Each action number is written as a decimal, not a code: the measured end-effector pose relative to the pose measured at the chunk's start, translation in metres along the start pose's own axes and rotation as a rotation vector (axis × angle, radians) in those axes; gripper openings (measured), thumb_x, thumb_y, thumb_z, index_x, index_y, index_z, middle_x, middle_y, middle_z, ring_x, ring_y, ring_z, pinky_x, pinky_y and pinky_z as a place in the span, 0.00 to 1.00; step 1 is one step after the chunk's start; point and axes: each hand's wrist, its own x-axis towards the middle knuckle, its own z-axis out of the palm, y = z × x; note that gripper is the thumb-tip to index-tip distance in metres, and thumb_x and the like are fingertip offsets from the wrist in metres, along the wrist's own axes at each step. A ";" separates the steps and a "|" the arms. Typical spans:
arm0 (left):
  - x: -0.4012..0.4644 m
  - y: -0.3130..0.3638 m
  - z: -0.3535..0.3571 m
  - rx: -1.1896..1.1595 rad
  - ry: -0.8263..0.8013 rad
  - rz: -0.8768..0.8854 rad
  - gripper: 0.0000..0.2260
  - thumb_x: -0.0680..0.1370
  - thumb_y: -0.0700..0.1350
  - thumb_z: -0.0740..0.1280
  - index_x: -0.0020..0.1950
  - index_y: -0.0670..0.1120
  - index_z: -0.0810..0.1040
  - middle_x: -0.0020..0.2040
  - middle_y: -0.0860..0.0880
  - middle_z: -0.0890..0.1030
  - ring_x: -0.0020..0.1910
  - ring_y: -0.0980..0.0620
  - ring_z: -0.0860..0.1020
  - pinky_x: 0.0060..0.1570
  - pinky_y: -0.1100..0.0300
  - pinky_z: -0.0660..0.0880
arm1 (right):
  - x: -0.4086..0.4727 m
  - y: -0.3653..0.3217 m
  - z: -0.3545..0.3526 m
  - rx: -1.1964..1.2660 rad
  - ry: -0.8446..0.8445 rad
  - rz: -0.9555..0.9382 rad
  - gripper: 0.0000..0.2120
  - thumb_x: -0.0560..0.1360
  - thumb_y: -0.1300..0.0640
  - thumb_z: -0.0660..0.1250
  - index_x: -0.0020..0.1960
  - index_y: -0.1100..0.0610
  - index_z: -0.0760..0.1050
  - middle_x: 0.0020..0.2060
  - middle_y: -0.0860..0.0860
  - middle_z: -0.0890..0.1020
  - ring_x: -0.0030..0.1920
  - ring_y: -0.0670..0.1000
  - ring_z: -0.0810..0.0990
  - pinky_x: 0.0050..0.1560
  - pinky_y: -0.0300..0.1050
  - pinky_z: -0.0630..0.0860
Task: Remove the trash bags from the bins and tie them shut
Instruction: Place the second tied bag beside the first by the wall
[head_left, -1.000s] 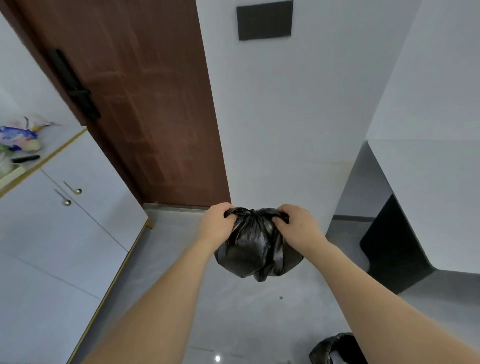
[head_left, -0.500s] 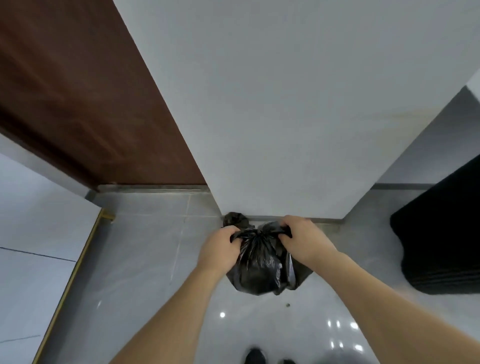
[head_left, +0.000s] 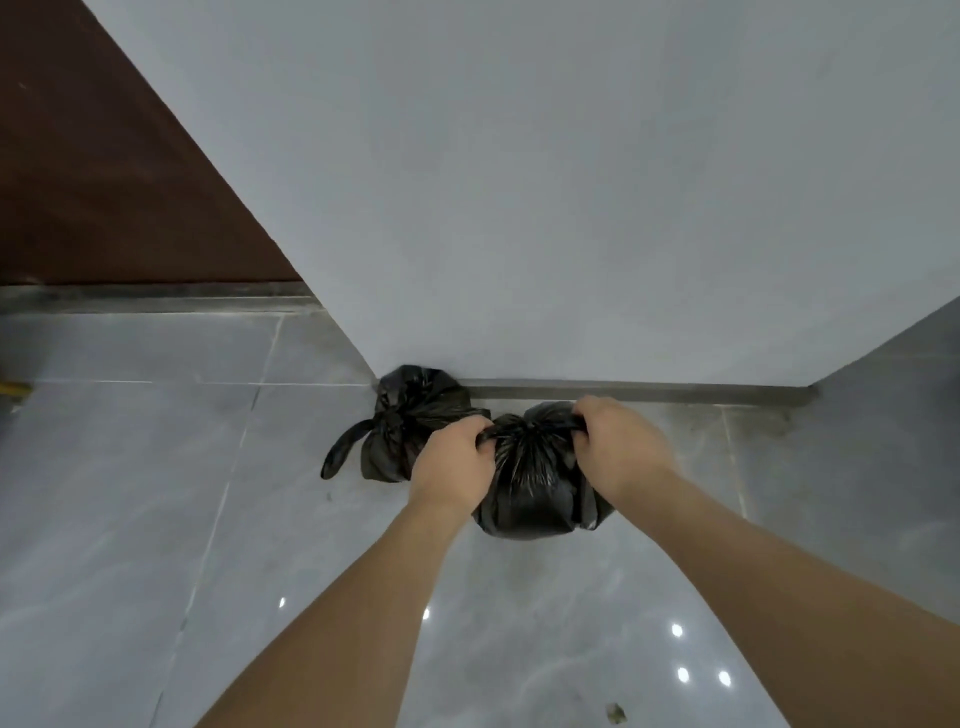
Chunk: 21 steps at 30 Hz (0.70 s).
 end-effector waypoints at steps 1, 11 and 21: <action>0.010 -0.003 0.009 0.001 0.034 0.006 0.11 0.80 0.45 0.60 0.59 0.50 0.79 0.53 0.51 0.82 0.51 0.48 0.79 0.52 0.53 0.77 | 0.012 0.004 0.011 0.016 0.016 0.006 0.09 0.78 0.56 0.57 0.55 0.54 0.73 0.52 0.52 0.79 0.51 0.57 0.78 0.46 0.49 0.76; 0.044 -0.027 0.040 0.130 -0.106 -0.004 0.19 0.79 0.50 0.64 0.70 0.49 0.72 0.67 0.48 0.75 0.64 0.47 0.74 0.63 0.51 0.72 | 0.042 0.023 0.051 0.088 -0.064 0.008 0.12 0.76 0.57 0.59 0.59 0.55 0.74 0.55 0.53 0.79 0.54 0.57 0.77 0.52 0.48 0.74; -0.030 0.046 -0.068 0.170 0.093 0.139 0.16 0.82 0.49 0.59 0.68 0.46 0.72 0.64 0.49 0.76 0.62 0.49 0.74 0.57 0.54 0.73 | -0.028 -0.030 -0.076 0.057 -0.066 -0.111 0.25 0.81 0.52 0.55 0.76 0.58 0.57 0.76 0.54 0.61 0.76 0.52 0.56 0.76 0.45 0.51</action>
